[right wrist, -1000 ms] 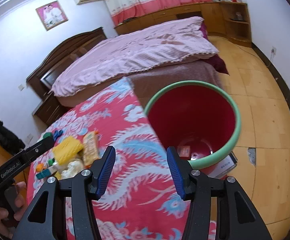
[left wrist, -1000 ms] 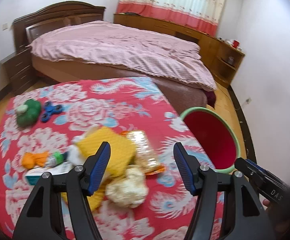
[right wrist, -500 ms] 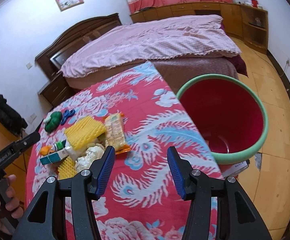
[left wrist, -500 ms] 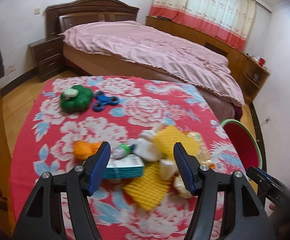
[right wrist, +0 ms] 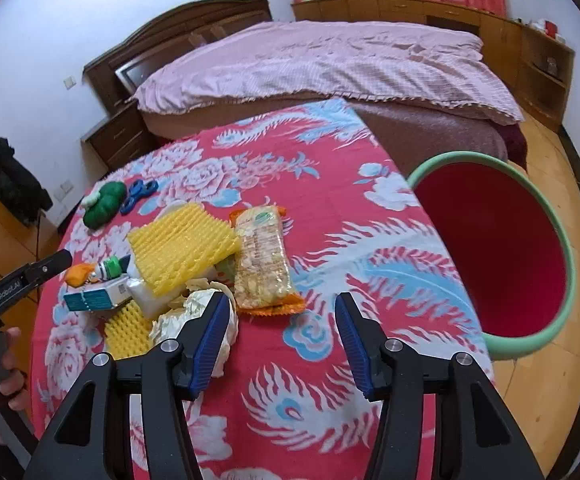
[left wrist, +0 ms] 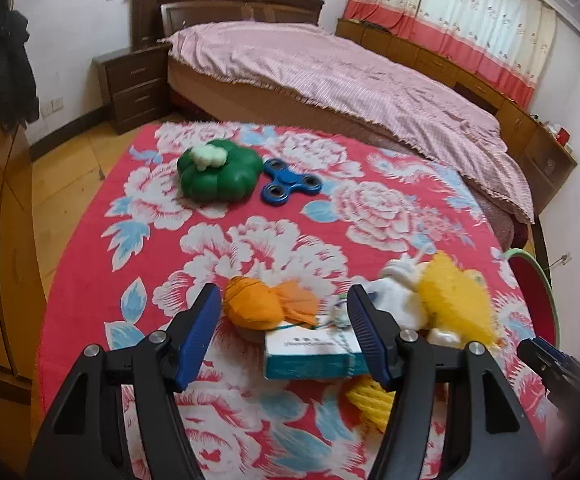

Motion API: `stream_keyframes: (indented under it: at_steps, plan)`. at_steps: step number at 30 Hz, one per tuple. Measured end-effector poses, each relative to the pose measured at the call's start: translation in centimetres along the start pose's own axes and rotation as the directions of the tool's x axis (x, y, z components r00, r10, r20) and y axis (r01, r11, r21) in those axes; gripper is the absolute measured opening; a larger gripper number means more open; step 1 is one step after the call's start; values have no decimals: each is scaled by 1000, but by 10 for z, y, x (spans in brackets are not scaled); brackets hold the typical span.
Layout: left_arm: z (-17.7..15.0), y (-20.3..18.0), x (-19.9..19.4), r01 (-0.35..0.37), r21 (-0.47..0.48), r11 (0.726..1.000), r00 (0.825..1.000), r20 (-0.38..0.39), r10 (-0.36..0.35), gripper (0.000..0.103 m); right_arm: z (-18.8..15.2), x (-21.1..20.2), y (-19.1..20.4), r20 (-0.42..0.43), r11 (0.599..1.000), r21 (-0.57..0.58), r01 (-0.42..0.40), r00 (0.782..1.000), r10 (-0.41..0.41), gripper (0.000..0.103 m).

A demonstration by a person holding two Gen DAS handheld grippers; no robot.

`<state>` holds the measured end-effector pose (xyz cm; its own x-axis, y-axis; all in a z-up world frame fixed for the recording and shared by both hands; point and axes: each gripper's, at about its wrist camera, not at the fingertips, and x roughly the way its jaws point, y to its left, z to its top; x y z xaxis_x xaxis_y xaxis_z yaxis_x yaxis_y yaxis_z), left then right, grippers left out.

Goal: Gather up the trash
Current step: 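Grasp the snack bag with the right gripper while the left grasps the orange cloth, then carry both items over the red bucket and open both grippers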

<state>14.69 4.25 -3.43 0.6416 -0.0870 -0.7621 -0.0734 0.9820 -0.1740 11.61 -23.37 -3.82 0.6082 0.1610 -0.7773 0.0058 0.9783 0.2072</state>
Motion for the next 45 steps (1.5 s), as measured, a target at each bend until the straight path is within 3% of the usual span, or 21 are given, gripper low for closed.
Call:
stream_keyframes:
  at_steps: [15, 19, 27, 32, 33, 37, 38, 45]
  plan:
    - [-8, 19, 47, 12, -77, 997, 995, -100, -20, 65, 11, 46, 7, -60, 999, -38, -1, 998, -1, 57]
    - [-8, 23, 48, 30, -104, 994, 994, -101, -41, 57, 12, 50, 5, -61, 999, -32, -4, 998, 2, 57]
    - [-8, 26, 44, 72, -120, 990, 994, -74, -81, 37, 13, 54, 6, -43, 999, -38, 1, 999, -2, 56]
    - [-7, 29, 34, 95, -130, 987, 994, -43, -101, 35, 13, 54, 7, -33, 999, -41, -3, 999, 2, 56]
    - [-7, 29, 31, 100, -131, 986, 994, -34, -105, 35, 13, 54, 7, -31, 999, -45, -3, 1000, 1, 49]
    - [-4, 30, 15, 114, -133, 985, 993, 2, -115, 35, 12, 52, 4, -26, 999, -34, -8, 1000, 7, 43]
    - [-4, 29, 11, 117, -130, 985, 993, 11, -117, 35, 11, 52, 3, -25, 999, -30, -12, 1000, 11, 38]
    - [-3, 20, -11, 143, -100, 985, 989, 46, -139, 35, 7, 38, -4, 3, 1000, 2, -14, 1000, 14, 35]
